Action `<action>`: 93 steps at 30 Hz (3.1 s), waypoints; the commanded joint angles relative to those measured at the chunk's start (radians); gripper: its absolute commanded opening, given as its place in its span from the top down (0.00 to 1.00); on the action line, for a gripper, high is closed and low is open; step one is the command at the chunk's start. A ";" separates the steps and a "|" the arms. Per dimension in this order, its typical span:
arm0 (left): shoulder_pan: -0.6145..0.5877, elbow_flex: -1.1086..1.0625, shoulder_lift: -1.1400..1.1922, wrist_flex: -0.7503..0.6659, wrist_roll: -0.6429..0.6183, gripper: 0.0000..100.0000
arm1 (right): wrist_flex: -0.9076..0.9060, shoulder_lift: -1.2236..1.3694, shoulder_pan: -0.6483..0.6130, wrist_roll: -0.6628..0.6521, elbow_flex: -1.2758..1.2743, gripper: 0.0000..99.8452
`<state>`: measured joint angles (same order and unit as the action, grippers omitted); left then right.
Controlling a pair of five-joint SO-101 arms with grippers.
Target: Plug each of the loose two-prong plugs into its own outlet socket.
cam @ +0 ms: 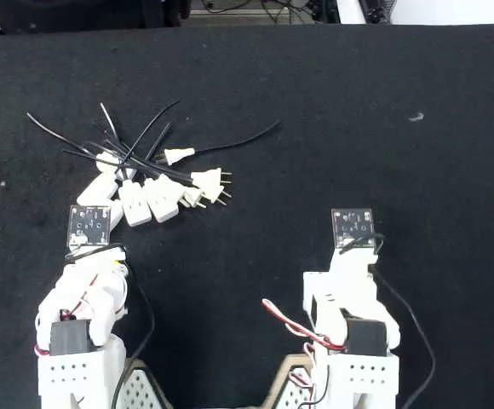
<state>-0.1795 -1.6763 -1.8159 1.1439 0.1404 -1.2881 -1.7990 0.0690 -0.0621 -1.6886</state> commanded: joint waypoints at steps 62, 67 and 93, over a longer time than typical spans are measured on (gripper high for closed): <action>-0.344 0.154 -0.002 -0.473 -0.046 0.83 | -0.005 -0.067 -0.008 0.009 0.004 0.99; -0.303 0.375 0.025 -0.311 -0.048 0.83 | -0.005 -0.067 -0.049 0.006 0.004 0.99; -0.160 1.086 1.580 -0.106 0.138 0.78 | 0.203 -0.058 -0.204 -0.381 0.489 0.85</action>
<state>-0.3529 -0.7112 -0.3659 1.0395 0.2432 -1.0917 -1.7990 -0.1765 -0.5040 -1.3433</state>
